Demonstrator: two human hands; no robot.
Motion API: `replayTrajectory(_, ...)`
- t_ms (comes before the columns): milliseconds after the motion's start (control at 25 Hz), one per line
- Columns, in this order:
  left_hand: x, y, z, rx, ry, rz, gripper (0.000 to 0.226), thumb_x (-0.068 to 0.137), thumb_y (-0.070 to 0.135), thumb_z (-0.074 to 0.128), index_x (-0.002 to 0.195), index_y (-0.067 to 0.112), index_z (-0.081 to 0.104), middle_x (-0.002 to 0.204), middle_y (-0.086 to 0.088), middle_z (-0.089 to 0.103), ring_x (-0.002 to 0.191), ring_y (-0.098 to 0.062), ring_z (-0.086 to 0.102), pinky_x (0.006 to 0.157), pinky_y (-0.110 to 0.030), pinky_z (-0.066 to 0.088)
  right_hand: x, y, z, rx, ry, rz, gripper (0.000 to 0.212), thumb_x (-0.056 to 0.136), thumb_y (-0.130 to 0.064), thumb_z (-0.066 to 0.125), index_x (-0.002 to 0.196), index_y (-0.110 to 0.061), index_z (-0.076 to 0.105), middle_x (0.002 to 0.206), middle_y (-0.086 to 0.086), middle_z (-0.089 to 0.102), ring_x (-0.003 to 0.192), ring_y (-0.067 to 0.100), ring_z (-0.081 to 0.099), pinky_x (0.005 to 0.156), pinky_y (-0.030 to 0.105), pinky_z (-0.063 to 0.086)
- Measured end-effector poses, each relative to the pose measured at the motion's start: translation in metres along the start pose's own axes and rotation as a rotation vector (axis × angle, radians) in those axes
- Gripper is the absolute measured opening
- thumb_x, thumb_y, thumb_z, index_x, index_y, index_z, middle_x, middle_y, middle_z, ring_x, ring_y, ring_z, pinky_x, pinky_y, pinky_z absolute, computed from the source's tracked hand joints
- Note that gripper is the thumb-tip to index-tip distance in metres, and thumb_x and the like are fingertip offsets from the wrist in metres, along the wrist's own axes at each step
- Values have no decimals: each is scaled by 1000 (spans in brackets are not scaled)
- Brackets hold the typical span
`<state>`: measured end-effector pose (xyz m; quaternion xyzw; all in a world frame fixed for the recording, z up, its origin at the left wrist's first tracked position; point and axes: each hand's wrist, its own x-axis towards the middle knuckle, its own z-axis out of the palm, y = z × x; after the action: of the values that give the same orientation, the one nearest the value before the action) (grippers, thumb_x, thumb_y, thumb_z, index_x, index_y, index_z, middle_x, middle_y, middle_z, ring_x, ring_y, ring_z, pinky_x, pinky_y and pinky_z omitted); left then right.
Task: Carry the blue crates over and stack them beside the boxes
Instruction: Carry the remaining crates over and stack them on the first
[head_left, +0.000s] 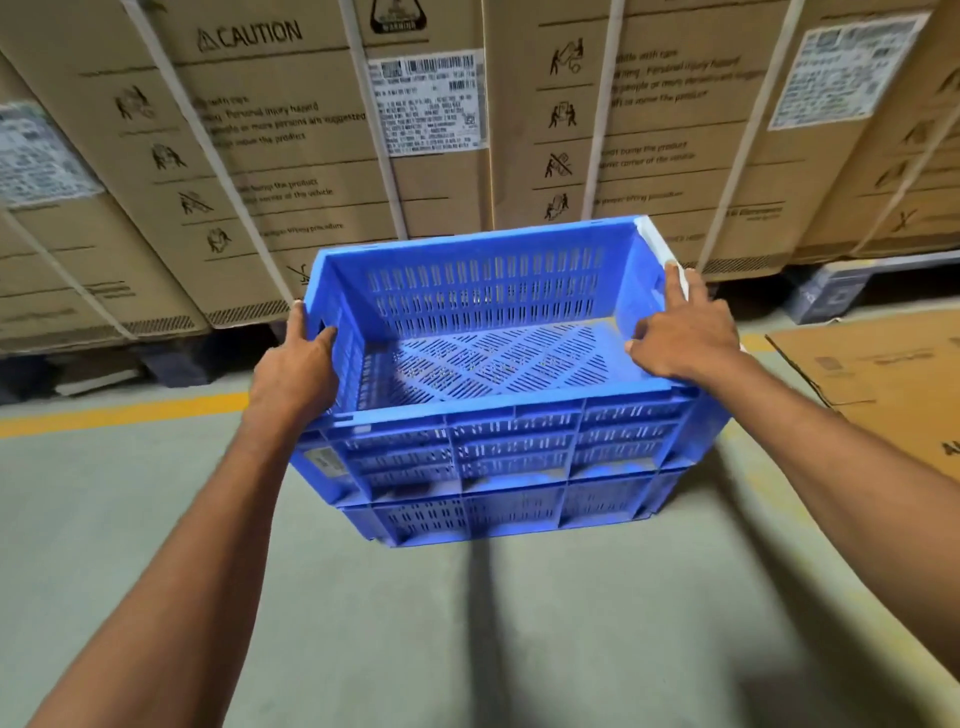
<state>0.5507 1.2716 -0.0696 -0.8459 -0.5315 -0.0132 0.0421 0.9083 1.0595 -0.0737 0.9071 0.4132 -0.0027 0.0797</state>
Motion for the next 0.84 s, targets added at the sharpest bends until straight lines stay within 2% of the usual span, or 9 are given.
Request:
replayTrajectory(120,1,2,-1,68,-16,4,58,94,16,50,149,26,40,166,-12,2,93,-49,64,76,-46,52,5,2,3,-5,8,3,41,86,-51,45,115,-35,68,162,7,-18,148,32,-11,108,51,24)
replayTrajectory(280,2,3,4,78,16,24,55,90,13,53,144,21,46,165,-16,6,93,-48,64,70,-46,49,7,0,8,-9,36,4,42,86,-52,45,114,-30,69,162,8,-15,148,33,-9,107,50,25)
replayTrajectory(320,3,2,4,68,18,15,54,88,11,55,142,19,48,164,-17,9,101,-47,61,74,-48,48,6,0,6,22,46,-1,43,87,-53,46,115,-29,69,163,9,-12,148,33,-8,108,50,24)
replayTrajectory(400,1,1,-2,41,73,3,49,87,15,60,135,16,54,161,-16,22,126,-43,46,94,-56,43,-3,0,-8,127,67,-30,42,89,-52,49,120,-28,66,163,12,-2,149,31,-4,114,49,18)
replayTrajectory(480,-12,12,-16,15,142,55,41,86,23,64,127,15,61,155,-14,37,138,-38,34,105,-57,35,-18,3,-26,255,129,-63,40,91,-46,53,123,-24,63,162,14,12,150,29,4,119,48,14)
replayTrajectory(600,-57,60,-69,-136,117,166,45,88,26,62,132,17,58,148,-7,50,140,-34,37,107,-53,35,-66,11,-71,447,143,-62,34,91,-39,57,120,-21,62,155,11,33,146,28,20,116,44,23)
replayTrajectory(720,-124,109,-141,-261,11,287,48,94,30,59,141,22,51,144,1,54,140,-29,41,106,-47,38,-131,26,-123,557,92,-81,27,86,-32,63,112,-23,67,141,6,53,138,27,35,111,42,33)
replayTrajectory(840,-185,135,-218,-324,-121,360,51,95,35,58,144,22,49,141,1,57,139,-27,43,105,-46,40,-206,54,-175,600,40,-22,24,81,-26,65,105,-25,70,126,1,63,126,27,47,104,39,41)
